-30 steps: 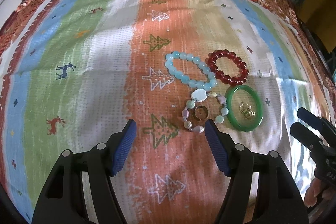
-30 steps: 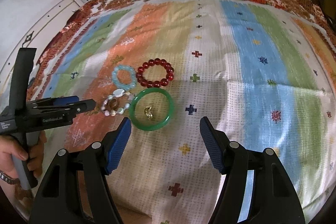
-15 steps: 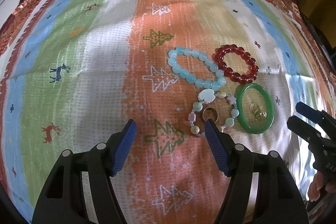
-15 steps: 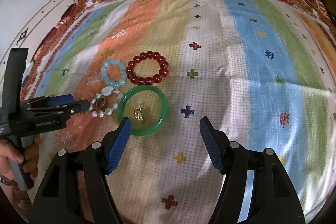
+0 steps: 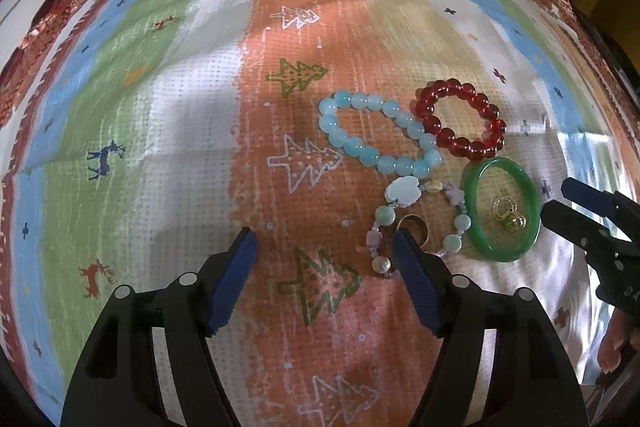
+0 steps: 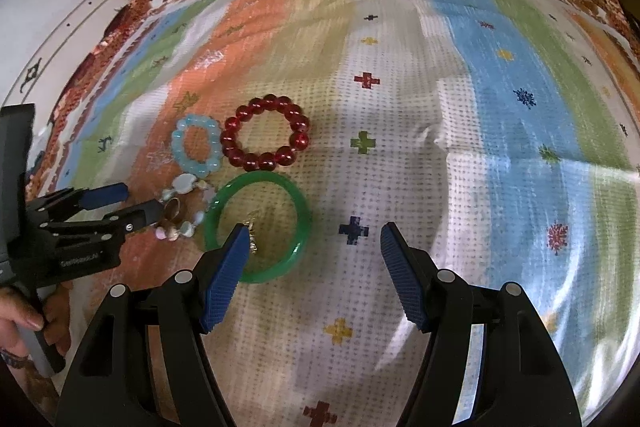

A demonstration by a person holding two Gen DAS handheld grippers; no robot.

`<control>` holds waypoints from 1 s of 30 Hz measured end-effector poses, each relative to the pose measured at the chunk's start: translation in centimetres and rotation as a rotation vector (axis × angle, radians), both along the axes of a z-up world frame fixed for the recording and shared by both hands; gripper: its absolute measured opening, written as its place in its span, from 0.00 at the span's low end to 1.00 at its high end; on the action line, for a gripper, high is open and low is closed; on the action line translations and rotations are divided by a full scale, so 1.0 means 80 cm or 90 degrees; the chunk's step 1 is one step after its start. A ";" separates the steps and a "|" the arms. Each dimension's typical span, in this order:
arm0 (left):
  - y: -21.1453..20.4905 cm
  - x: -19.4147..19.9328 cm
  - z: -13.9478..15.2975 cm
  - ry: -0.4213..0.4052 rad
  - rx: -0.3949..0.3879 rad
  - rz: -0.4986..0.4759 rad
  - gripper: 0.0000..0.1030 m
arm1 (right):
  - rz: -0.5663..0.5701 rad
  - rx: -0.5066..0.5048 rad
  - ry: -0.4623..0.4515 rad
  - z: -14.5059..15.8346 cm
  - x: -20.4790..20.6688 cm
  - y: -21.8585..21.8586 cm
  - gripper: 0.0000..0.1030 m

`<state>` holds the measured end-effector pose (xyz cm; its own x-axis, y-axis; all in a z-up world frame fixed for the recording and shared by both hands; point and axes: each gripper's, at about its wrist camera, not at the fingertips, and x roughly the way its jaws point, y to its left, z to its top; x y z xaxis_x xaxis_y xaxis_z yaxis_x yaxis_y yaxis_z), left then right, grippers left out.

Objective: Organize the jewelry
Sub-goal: 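Close left tool on white pearl bracelet while right tool grips green jade bangle rim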

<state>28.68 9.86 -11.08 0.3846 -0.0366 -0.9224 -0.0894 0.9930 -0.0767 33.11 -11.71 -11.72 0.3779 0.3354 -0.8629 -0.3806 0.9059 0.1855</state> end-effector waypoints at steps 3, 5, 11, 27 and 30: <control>-0.003 0.001 -0.003 0.002 0.011 -0.007 0.70 | -0.002 -0.005 0.012 -0.008 0.006 0.002 0.66; -0.004 0.001 -0.004 0.003 0.019 -0.011 0.70 | -0.002 -0.010 0.011 -0.011 0.008 0.004 0.66; -0.008 0.002 -0.005 0.006 0.035 -0.019 0.68 | -0.004 -0.021 0.014 -0.016 0.012 0.008 0.65; -0.005 0.000 -0.003 0.004 0.033 -0.025 0.09 | 0.028 -0.080 -0.017 -0.020 0.005 0.014 0.13; -0.004 0.000 -0.002 0.006 0.026 -0.024 0.08 | 0.029 -0.069 -0.012 -0.019 0.005 0.013 0.08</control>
